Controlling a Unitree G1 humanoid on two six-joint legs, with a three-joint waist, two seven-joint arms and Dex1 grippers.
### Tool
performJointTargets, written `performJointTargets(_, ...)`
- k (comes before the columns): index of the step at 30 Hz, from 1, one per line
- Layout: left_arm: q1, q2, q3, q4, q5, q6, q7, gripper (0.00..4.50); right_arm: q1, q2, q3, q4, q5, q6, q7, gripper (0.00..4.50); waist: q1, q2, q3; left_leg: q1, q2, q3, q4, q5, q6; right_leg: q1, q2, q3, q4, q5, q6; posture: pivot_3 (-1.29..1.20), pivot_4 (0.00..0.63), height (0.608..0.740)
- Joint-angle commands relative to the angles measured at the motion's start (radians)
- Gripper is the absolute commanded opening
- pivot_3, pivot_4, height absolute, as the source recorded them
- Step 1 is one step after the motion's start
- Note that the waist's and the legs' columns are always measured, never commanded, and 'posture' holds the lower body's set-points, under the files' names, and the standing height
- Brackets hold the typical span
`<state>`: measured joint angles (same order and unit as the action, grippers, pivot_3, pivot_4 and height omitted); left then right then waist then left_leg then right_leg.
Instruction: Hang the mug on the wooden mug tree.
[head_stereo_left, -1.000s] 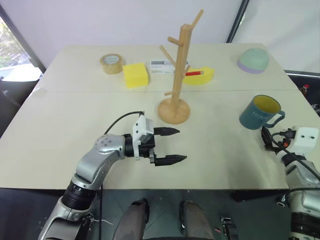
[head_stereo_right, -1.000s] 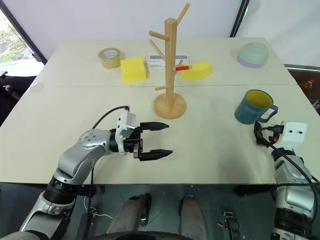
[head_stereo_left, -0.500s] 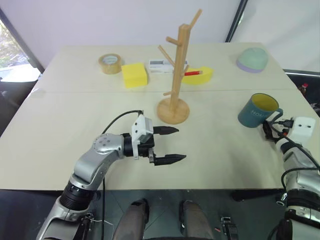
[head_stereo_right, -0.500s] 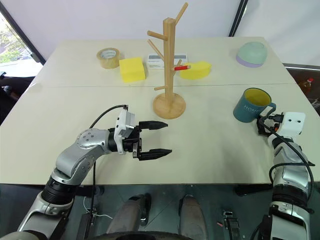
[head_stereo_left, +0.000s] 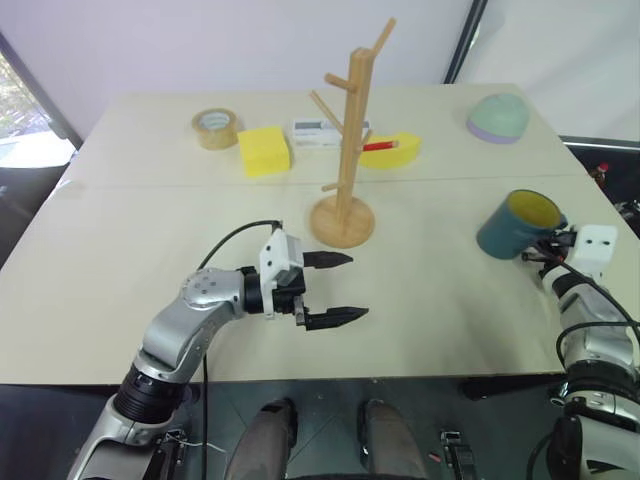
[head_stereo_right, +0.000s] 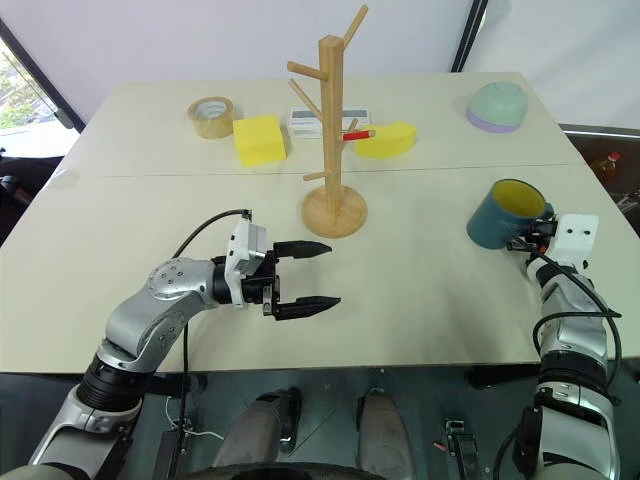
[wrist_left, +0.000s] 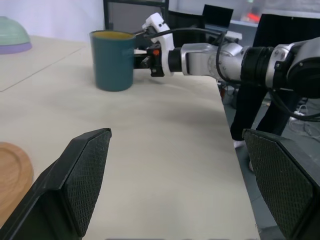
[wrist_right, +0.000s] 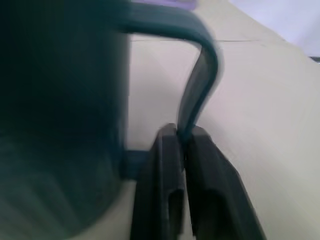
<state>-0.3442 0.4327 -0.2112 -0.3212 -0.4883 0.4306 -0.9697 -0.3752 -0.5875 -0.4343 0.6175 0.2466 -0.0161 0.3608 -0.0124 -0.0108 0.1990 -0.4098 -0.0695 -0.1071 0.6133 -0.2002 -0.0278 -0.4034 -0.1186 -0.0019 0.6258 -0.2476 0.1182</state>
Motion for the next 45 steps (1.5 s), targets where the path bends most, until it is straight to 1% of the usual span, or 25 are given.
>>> performJointTargets(1, 0.007, 0.016, 0.044, -0.014, -0.001, -0.027, 0.009, 4.50, 0.046, -0.043, 0.052, -0.176, -0.027, -0.013, 0.061, 0.04, 0.000, 0.000, 0.000, 0.000, 0.000, 0.000, 0.000, 0.000, 0.000, 0.000, 0.000, 0.000, 0.000, 0.000, 0.000, 0.00, 0.150, 0.740)
performJointTargets(2, 0.005, 0.023, 0.060, -0.001, 0.003, -0.035, 0.014, 4.50, 0.066, -0.052, 0.077, -0.273, -0.017, 0.010, 0.098, 0.04, -0.001, 0.001, 0.000, 0.000, 0.000, -0.001, 0.000, 0.000, 0.000, 0.000, 0.000, 0.000, 0.000, 0.000, 0.000, 0.00, 0.150, 0.740)
performJointTargets(4, 0.002, 0.031, 0.077, 0.016, 0.005, -0.045, 0.019, 4.50, 0.089, -0.061, 0.100, -0.387, 0.001, 0.049, 0.134, 0.04, -0.007, 0.001, 0.001, 0.000, 0.000, -0.002, 0.000, 0.000, 0.000, -0.002, 0.000, 0.001, 0.002, 0.000, 0.000, 0.00, 0.150, 0.740)
performJointTargets(6, 0.000, 0.057, 0.118, 0.059, 0.015, -0.068, 0.016, 4.50, 0.084, -0.120, 0.167, -0.618, 0.055, 0.141, 0.249, 0.04, -0.006, 0.003, 0.001, 0.001, 0.001, -0.002, 0.000, 0.000, 0.000, -0.002, 0.000, 0.001, 0.003, 0.000, 0.000, 0.00, 0.150, 0.740)
performJointTargets(8, -0.001, 0.081, 0.151, 0.097, 0.019, -0.089, 0.007, 4.50, 0.037, -0.186, 0.245, -0.791, 0.087, 0.232, 0.348, 0.04, -0.008, 0.006, 0.003, 0.001, 0.003, -0.002, 0.000, 0.000, 0.000, -0.003, 0.000, 0.001, 0.004, 0.000, 0.000, 0.00, 0.150, 0.740)
performJointTargets(10, -0.008, 0.093, 0.168, 0.121, 0.018, -0.103, 0.002, 4.50, -0.052, -0.226, 0.305, -0.837, 0.090, 0.318, 0.387, 0.04, -0.006, 0.005, 0.003, 0.001, 0.006, -0.002, 0.000, 0.000, 0.000, -0.003, 0.003, 0.001, 0.004, -0.001, 0.001, 0.00, 0.150, 0.740)
performJointTargets(13, -0.023, 0.096, 0.192, 0.137, 0.012, -0.113, 0.004, 4.50, -0.181, -0.259, 0.393, -0.818, 0.032, 0.375, 0.425, 0.04, 0.009, 0.003, 0.003, 0.001, 0.008, -0.003, 0.001, 0.000, 0.000, -0.002, 0.004, -0.001, 0.003, 0.000, 0.000, 0.00, 0.150, 0.740)
performJointTargets(16, -0.036, 0.083, 0.255, 0.131, -0.056, -0.089, 0.019, 4.50, -0.324, -0.256, 0.484, -0.750, -0.023, 0.402, 0.471, 0.04, 0.017, 0.002, 0.003, -0.002, 0.008, -0.002, 0.001, 0.000, -0.001, -0.003, 0.003, -0.002, -0.001, 0.001, -0.002, 0.00, 0.150, 0.740)
performJointTargets(18, -0.033, 0.083, 0.289, 0.115, -0.097, -0.069, 0.021, 4.50, -0.387, -0.251, 0.524, -0.698, -0.057, 0.389, 0.498, 0.04, 0.018, 0.002, 0.003, -0.007, 0.007, -0.002, 0.000, 0.000, -0.001, -0.007, 0.001, -0.002, -0.003, 0.001, -0.002, 0.00, 0.150, 0.740)
performJointTargets(22, -0.018, 0.089, 0.316, 0.086, -0.128, -0.051, 0.032, 4.50, -0.470, -0.224, 0.546, -0.586, -0.092, 0.345, 0.527, 0.04, 0.020, 0.002, 0.003, -0.016, 0.005, -0.002, 0.000, 0.000, -0.001, -0.013, 0.001, -0.002, -0.007, 0.007, 0.008, 0.00, 0.150, 0.740)
performJointTargets(25, -0.003, 0.093, 0.316, 0.069, -0.134, -0.045, 0.040, 4.50, -0.501, -0.209, 0.556, -0.528, -0.113, 0.302, 0.554, 0.04, 0.019, 0.002, 0.003, -0.017, 0.000, -0.002, 0.000, 0.000, -0.001, -0.015, 0.000, -0.001, -0.007, 0.008, 0.010, 0.00, 0.150, 0.740)
performJointTargets(30, 0.012, 0.090, 0.309, 0.047, -0.137, -0.037, 0.055, 4.50, -0.525, -0.195, 0.560, -0.486, -0.128, 0.259, 0.591, 0.04, 0.016, 0.003, 0.003, -0.017, -0.001, -0.001, 0.000, 0.001, -0.002, -0.015, 0.000, -0.001, -0.007, 0.008, 0.010, 0.00, 0.150, 0.740)
performJointTargets(35, 0.014, 0.089, 0.309, 0.039, -0.141, -0.029, 0.062, 4.50, -0.491, -0.221, 0.529, -0.557, -0.102, 0.279, 0.633, 0.04, 0.015, 0.003, 0.003, -0.017, -0.001, -0.001, 0.001, 0.003, -0.005, -0.014, 0.001, -0.001, -0.006, 0.009, 0.009, 0.00, 0.150, 0.740)
performJointTargets(39, 0.014, 0.090, 0.309, 0.037, -0.146, -0.028, 0.064, 4.50, -0.462, -0.259, 0.488, -0.597, -0.093, 0.298, 0.638, 0.04, 0.016, 0.003, 0.003, -0.017, -0.001, -0.001, 0.001, 0.003, -0.005, -0.014, 0.001, -0.001, -0.005, 0.009, 0.009, 0.00, 0.150, 0.740)
performJointTargets(42, 0.012, 0.091, 0.306, 0.037, -0.150, -0.026, 0.062, 4.50, -0.462, -0.274, 0.470, -0.587, -0.095, 0.300, 0.635, 0.04, 0.017, 0.003, 0.003, -0.017, -0.001, -0.001, 0.001, 0.003, -0.005, -0.014, 0.001, -0.001, -0.005, 0.009, 0.009, 0.00, 0.150, 0.740)
performJointTargets(45, 0.007, 0.090, 0.304, 0.039, -0.152, -0.024, 0.059, 4.50, -0.492, -0.266, 0.471, -0.520, -0.113, 0.279, 0.629, 0.04, 0.013, 0.003, 0.003, -0.017, -0.001, -0.001, 0.001, 0.003, -0.005, -0.014, 0.001, -0.001, -0.005, 0.009, 0.009, 0.00, 0.150, 0.740)
